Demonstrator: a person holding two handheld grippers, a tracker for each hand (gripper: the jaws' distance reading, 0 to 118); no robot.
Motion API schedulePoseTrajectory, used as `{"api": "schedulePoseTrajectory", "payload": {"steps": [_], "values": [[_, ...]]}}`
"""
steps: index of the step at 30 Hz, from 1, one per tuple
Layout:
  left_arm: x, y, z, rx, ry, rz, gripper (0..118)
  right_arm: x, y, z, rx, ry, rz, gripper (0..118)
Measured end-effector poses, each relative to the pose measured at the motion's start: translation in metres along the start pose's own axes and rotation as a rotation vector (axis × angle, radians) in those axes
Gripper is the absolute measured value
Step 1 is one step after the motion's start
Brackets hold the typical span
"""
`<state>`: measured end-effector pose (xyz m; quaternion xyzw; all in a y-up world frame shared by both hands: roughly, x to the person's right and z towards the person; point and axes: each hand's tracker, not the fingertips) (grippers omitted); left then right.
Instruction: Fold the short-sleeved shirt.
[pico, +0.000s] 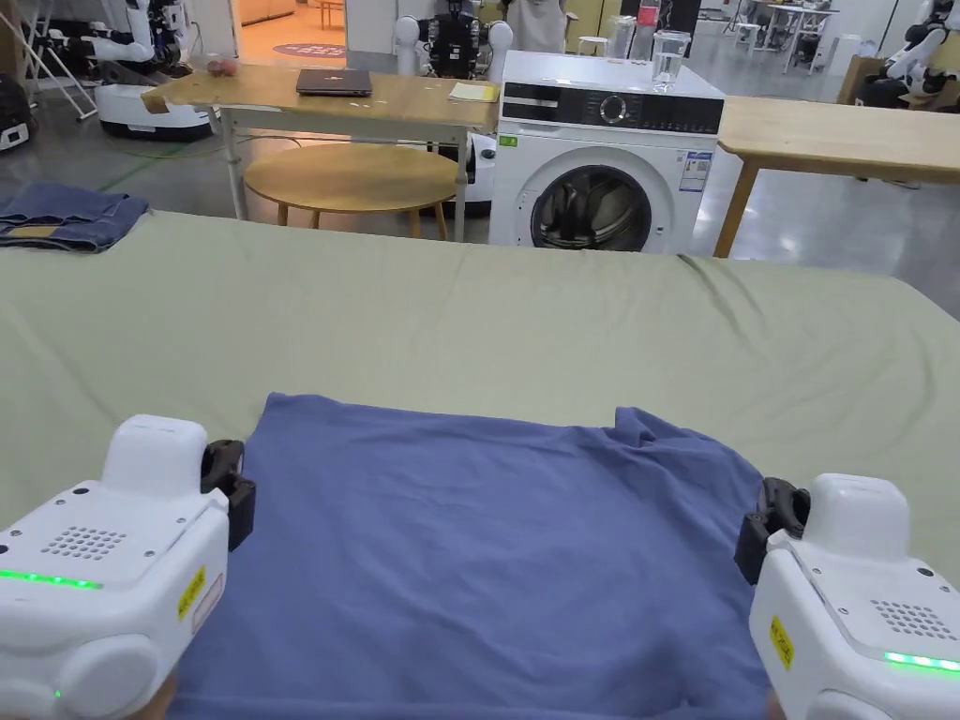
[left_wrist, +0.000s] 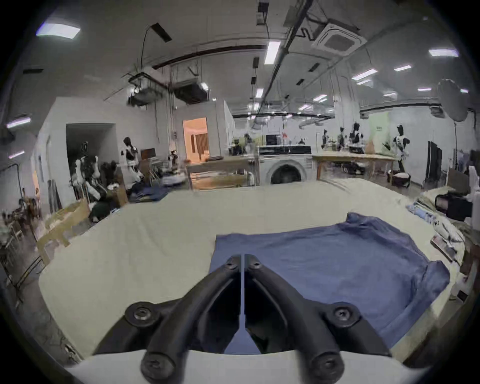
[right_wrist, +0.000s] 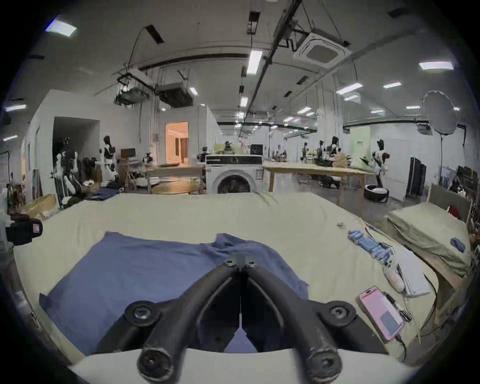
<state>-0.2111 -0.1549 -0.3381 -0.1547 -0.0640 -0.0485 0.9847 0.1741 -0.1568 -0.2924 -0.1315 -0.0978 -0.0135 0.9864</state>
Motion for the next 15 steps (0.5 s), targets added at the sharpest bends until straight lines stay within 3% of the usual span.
{"api": "schedulePoseTrajectory", "payload": {"steps": [5,13,15], "values": [[-0.004,-0.001,0.002,-0.036,-0.012,-0.007,0,-0.007,0.001,-0.002,0.001,0.036,0.009,0],[-0.061,-0.021,0.012,-0.366,-0.057,0.055,0,-0.006,-0.012,-0.003,-0.052,0.046,0.040,0],[-0.079,-0.029,0.015,-0.475,-0.060,0.073,11,-0.005,-0.017,-0.005,-0.074,0.045,0.041,0]]}}
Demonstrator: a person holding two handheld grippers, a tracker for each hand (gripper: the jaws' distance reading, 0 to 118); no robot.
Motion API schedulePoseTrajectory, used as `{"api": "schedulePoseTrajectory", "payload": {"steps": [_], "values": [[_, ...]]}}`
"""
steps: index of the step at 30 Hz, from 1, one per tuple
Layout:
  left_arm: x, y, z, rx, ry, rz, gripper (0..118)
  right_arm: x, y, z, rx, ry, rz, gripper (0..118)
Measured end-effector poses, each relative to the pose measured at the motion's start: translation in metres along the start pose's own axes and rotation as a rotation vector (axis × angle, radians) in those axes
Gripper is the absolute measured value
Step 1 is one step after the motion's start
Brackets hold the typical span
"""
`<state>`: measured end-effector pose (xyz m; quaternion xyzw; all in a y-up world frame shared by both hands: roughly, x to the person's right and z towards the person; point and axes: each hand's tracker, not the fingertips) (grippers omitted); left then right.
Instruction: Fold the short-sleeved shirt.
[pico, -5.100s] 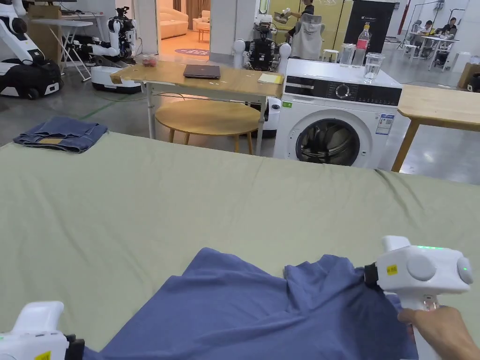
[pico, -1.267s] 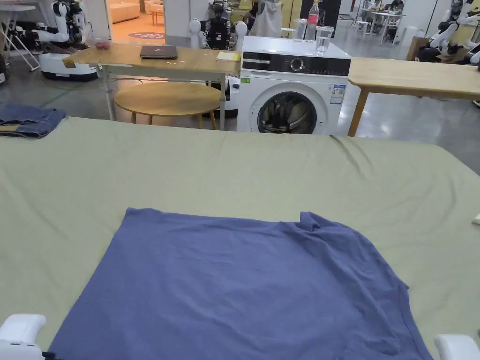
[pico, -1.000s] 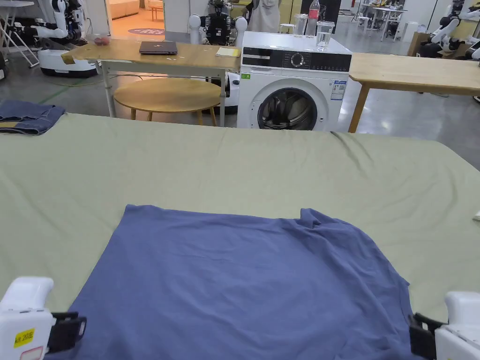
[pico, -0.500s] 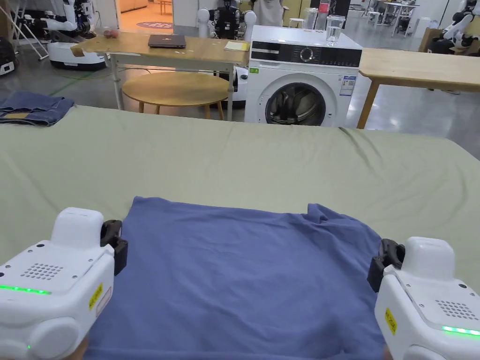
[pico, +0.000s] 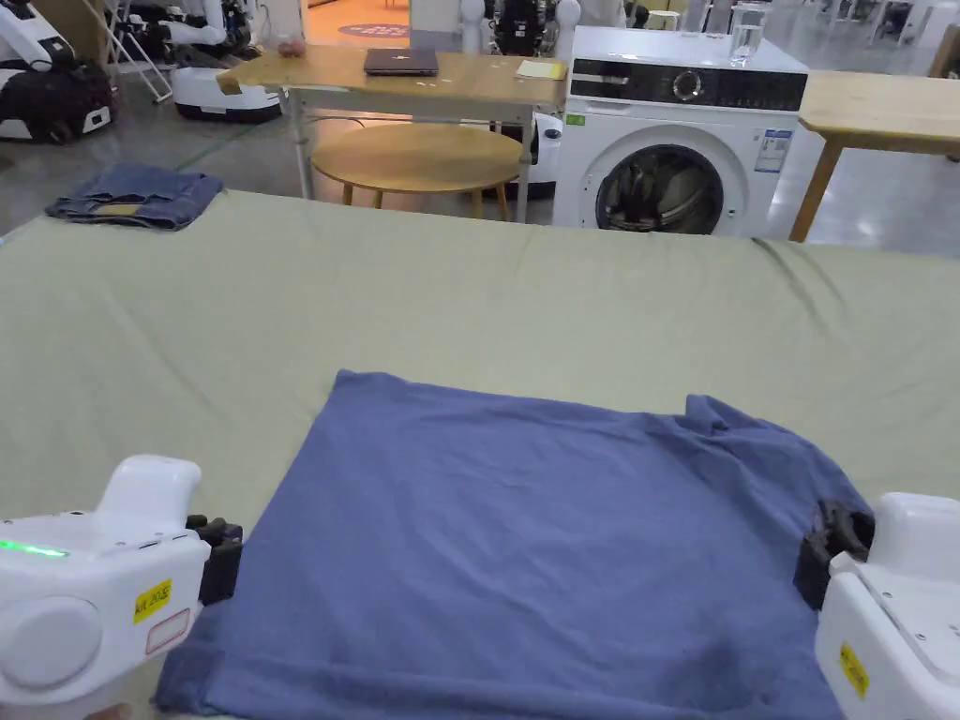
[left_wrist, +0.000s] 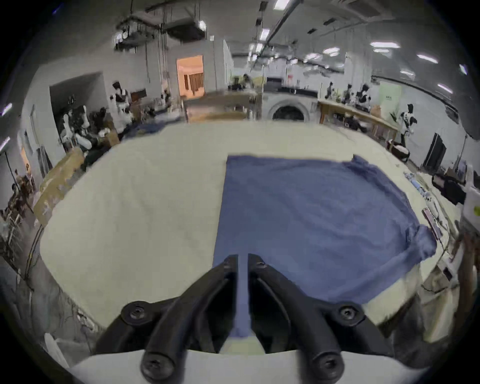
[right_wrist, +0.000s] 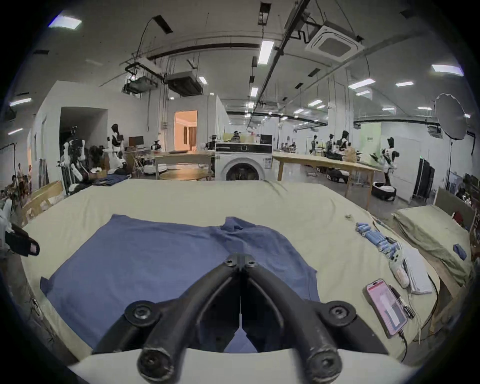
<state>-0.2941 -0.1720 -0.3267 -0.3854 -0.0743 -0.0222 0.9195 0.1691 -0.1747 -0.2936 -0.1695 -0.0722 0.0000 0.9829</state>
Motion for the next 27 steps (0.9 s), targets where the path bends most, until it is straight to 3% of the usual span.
{"api": "schedulePoseTrajectory", "payload": {"steps": [2,5,6,12,16,18,22,24,25,27], "values": [[-0.019,-0.008,-0.007,-0.083,-0.018,0.042,19,0.001,-0.003,-0.003,-0.022,0.003,-0.007,0],[-0.035,-0.021,-0.011,-0.135,-0.046,0.131,60,0.000,-0.009,-0.005,-0.044,0.014,-0.021,0],[-0.039,-0.024,-0.017,-0.167,-0.025,0.154,64,0.000,-0.010,-0.005,-0.048,0.020,-0.025,0],[-0.045,-0.049,-0.067,-0.422,0.017,0.161,64,-0.003,-0.018,-0.008,-0.084,0.028,-0.012,0],[-0.033,-0.047,-0.062,-0.369,0.042,0.133,64,-0.001,-0.021,-0.006,-0.100,0.029,-0.001,0],[-0.030,-0.051,-0.062,-0.364,0.057,0.080,58,0.004,-0.021,-0.004,-0.112,0.028,0.003,0],[-0.020,-0.050,-0.057,-0.346,0.016,-0.027,16,0.020,-0.017,-0.001,-0.179,0.013,0.023,2],[-0.020,-0.051,-0.059,-0.348,-0.001,-0.006,7,0.033,-0.015,0.002,-0.235,-0.010,0.056,24],[-0.021,-0.052,-0.060,-0.349,-0.009,-0.002,4,0.040,-0.013,0.002,-0.277,-0.017,0.068,42],[-0.021,-0.052,-0.060,-0.341,-0.023,0.016,3,0.054,-0.013,0.001,-0.364,-0.012,0.080,51]]}}
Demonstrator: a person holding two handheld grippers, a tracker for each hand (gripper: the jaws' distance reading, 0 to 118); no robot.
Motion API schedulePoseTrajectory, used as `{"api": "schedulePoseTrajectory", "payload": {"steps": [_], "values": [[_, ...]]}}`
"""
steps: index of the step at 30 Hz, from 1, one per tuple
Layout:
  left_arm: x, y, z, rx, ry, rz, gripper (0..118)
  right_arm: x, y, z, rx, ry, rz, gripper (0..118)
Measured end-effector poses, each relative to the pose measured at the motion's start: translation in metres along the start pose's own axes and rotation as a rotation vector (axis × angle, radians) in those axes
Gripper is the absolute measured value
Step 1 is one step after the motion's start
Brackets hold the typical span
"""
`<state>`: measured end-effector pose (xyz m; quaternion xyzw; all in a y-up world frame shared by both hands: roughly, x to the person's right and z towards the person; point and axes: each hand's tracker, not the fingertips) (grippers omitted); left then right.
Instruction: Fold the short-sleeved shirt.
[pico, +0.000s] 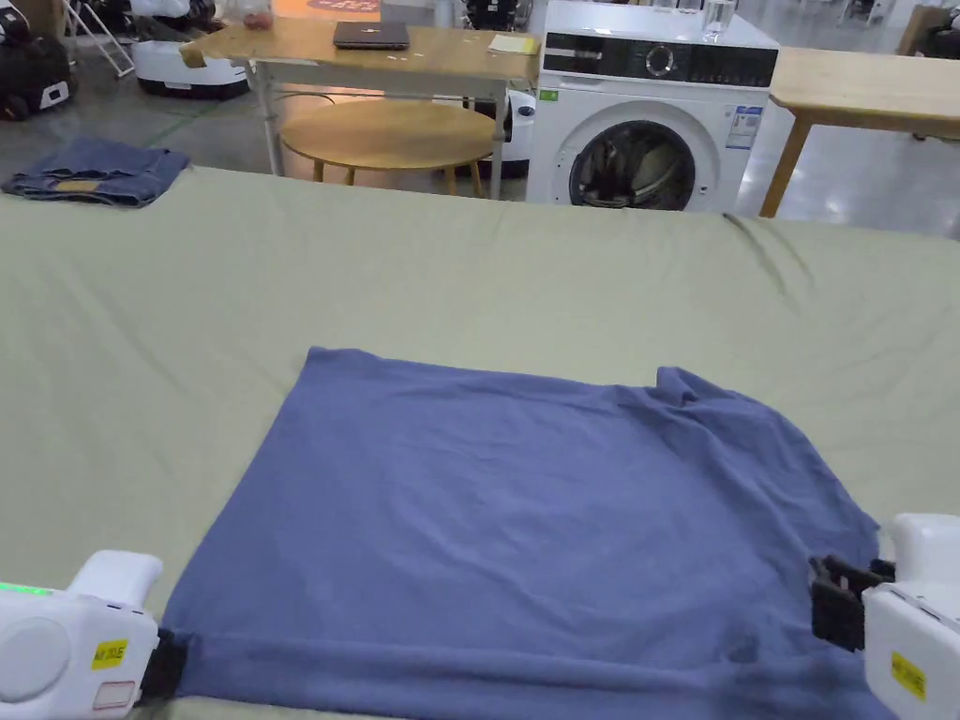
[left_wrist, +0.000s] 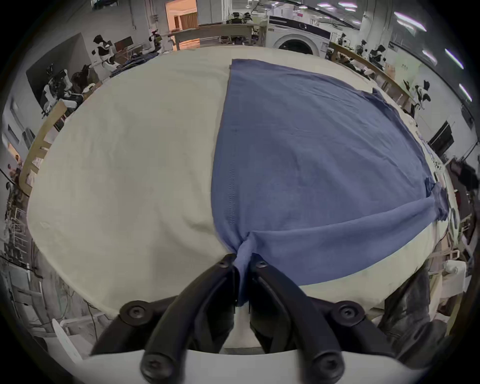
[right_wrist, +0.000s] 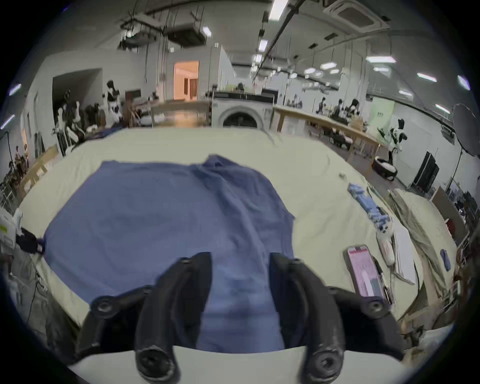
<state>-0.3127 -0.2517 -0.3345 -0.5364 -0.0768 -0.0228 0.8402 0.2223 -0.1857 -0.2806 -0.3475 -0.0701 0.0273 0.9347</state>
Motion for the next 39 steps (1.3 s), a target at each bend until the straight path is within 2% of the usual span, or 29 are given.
{"api": "schedulePoseTrajectory", "payload": {"steps": [5,11,14,15,16,17,18,19,20,21,24,31,35,39], "values": [[0.001,-0.006,0.006,0.014,-0.023,0.035,3,0.035,-0.024,-0.006,-0.179,-0.004,0.005,51],[0.006,-0.007,0.009,0.017,-0.017,0.043,3,0.044,-0.062,-0.022,-0.367,-0.030,0.016,51],[0.007,-0.007,0.010,0.017,-0.014,0.045,3,0.046,-0.084,-0.037,-0.457,0.024,-0.048,46],[0.007,-0.008,0.010,0.017,-0.015,0.045,3,0.046,-0.083,-0.035,-0.406,-0.004,-0.058,45],[0.007,-0.008,0.011,0.018,-0.015,0.046,3,0.045,-0.080,-0.032,-0.400,-0.003,-0.055,32],[0.008,-0.008,0.012,0.018,-0.015,0.047,3,0.046,-0.079,-0.031,-0.403,0.016,-0.051,8],[0.007,-0.007,0.012,0.017,-0.014,0.047,3,0.045,-0.077,-0.032,-0.393,0.073,-0.083,3],[0.008,-0.007,0.012,0.017,-0.013,0.046,3,0.046,-0.077,-0.034,-0.395,0.101,-0.127,2],[0.010,-0.007,0.013,0.018,-0.009,0.043,3,0.043,-0.076,-0.035,-0.402,0.064,-0.091,2],[0.011,-0.007,0.015,0.020,-0.007,0.039,3,0.037,-0.071,-0.027,-0.395,0.052,-0.012,2],[0.010,-0.005,0.020,0.028,-0.011,0.040,3,0.042,-0.066,-0.018,-0.358,0.075,-0.055,2],[0.001,0.015,0.047,0.143,-0.067,0.085,3,0.054,-0.031,0.006,-0.212,0.082,-0.091,2],[-0.021,0.048,0.038,0.190,-0.070,0.077,3,0.058,-0.006,-0.001,-0.160,0.072,-0.086,2],[-0.033,0.087,0.030,0.226,-0.077,0.084,3,0.062,0.022,-0.019,-0.109,0.067,-0.124,2]]}}
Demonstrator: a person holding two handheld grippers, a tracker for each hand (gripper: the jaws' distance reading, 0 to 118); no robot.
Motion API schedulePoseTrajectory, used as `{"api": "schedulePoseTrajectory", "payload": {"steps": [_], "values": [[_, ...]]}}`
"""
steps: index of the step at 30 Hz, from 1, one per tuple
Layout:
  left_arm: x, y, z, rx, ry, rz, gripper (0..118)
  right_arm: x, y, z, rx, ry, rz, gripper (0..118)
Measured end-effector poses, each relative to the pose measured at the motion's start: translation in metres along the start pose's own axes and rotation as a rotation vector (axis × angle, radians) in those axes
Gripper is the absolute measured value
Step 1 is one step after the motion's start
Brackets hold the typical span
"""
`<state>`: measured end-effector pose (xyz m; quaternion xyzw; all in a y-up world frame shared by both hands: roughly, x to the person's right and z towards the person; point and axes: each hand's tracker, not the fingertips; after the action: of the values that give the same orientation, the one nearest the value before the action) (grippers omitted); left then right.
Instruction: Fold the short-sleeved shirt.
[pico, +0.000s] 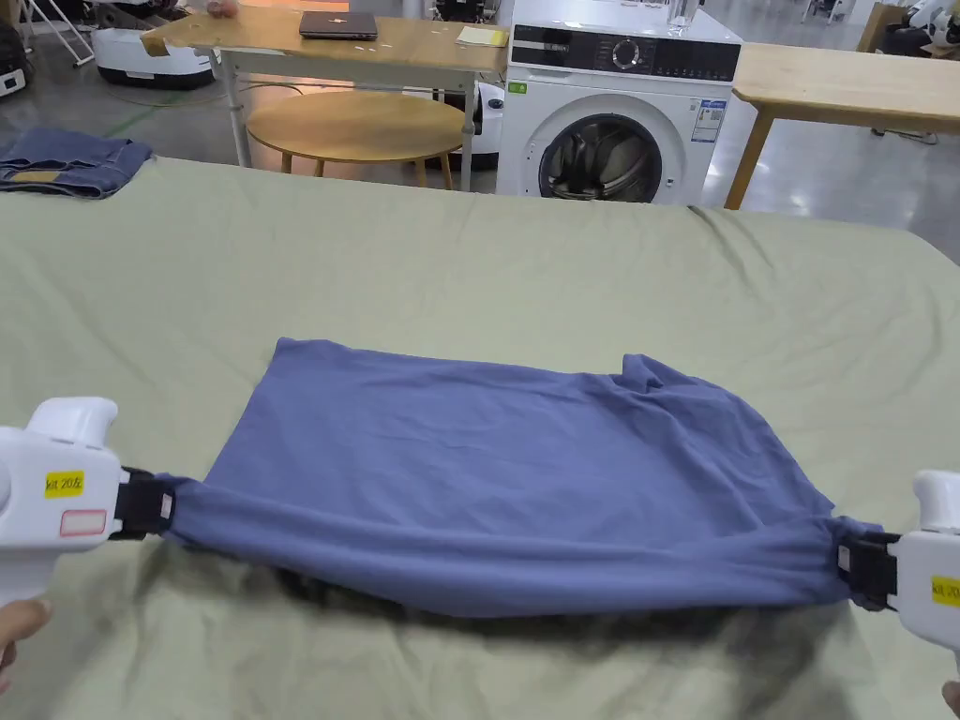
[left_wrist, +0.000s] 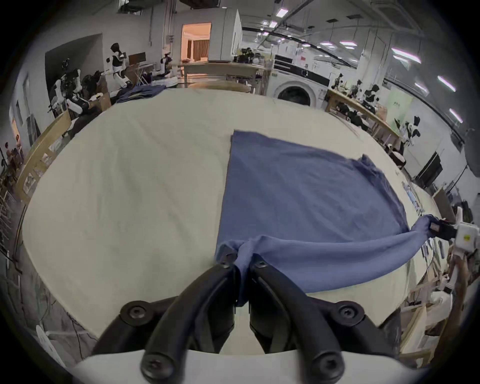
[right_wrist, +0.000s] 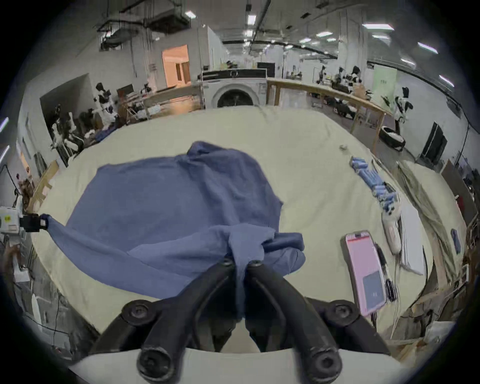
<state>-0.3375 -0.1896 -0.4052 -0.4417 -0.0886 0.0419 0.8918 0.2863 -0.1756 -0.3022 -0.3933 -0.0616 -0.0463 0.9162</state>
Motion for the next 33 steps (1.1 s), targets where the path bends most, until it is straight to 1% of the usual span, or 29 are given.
{"api": "schedulePoseTrajectory", "payload": {"steps": [4,6,7,10,13,16,18,19,20,21,22,23,24,26,28,31,32,33], "values": [[0.007,0.027,-0.020,0.002,0.002,0.007,3,0.000,0.023,-0.030,0.013,-0.015,-0.021,2],[0.004,0.038,-0.038,-0.008,0.009,0.013,3,0.000,0.032,-0.049,0.001,-0.006,-0.034,2],[0.013,0.040,-0.042,-0.010,0.008,0.016,3,0.000,0.035,-0.058,-0.003,-0.003,-0.044,2],[0.011,0.050,-0.070,-0.029,0.015,0.033,3,-0.001,0.043,-0.087,-0.024,-0.018,-0.043,2],[0.017,0.053,-0.094,-0.085,0.028,0.044,3,0.000,0.046,-0.111,-0.056,-0.016,-0.047,3],[0.021,0.051,-0.112,-0.132,0.041,0.019,3,0.002,0.050,-0.131,-0.090,-0.024,-0.039,4],[0.023,0.049,-0.117,-0.139,0.041,0.016,3,-0.002,0.048,-0.131,-0.105,-0.027,-0.039,8],[0.024,0.049,-0.114,-0.139,0.040,0.019,4,-0.003,0.046,-0.132,-0.104,-0.029,-0.033,16],[0.025,0.050,-0.113,-0.134,0.038,0.027,10,-0.004,0.046,-0.131,-0.102,-0.046,-0.020,27],[0.027,0.052,-0.111,-0.130,0.041,0.028,19,-0.006,0.046,-0.132,-0.084,-0.062,-0.016,39],[0.029,0.053,-0.109,-0.122,0.046,0.025,32,-0.008,0.046,-0.133,-0.061,-0.080,-0.013,47],[0.030,0.055,-0.104,-0.106,0.065,0.017,37,-0.011,0.047,-0.127,-0.030,-0.103,-0.006,47],[0.033,0.056,-0.098,-0.072,0.099,0.000,38,-0.015,0.047,-0.118,0.018,-0.109,-0.007,47],[0.038,0.055,-0.085,-0.017,0.073,-0.005,40,-0.026,0.049,-0.097,0.113,-0.101,0.008,47],[0.042,0.057,-0.073,0.068,0.047,0.009,51,-0.041,0.048,-0.078,0.214,-0.104,0.027,47],[0.058,0.051,-0.049,0.204,0.009,-0.027,51,-0.064,0.046,-0.057,0.355,-0.081,0.036,47],[0.065,0.047,-0.040,0.254,0.003,-0.046,51,-0.073,0.044,-0.049,0.397,-0.076,0.044,45],[0.074,0.041,-0.031,0.308,0.007,-0.066,51,-0.085,0.043,-0.040,0.432,-0.077,0.060,39]]}}
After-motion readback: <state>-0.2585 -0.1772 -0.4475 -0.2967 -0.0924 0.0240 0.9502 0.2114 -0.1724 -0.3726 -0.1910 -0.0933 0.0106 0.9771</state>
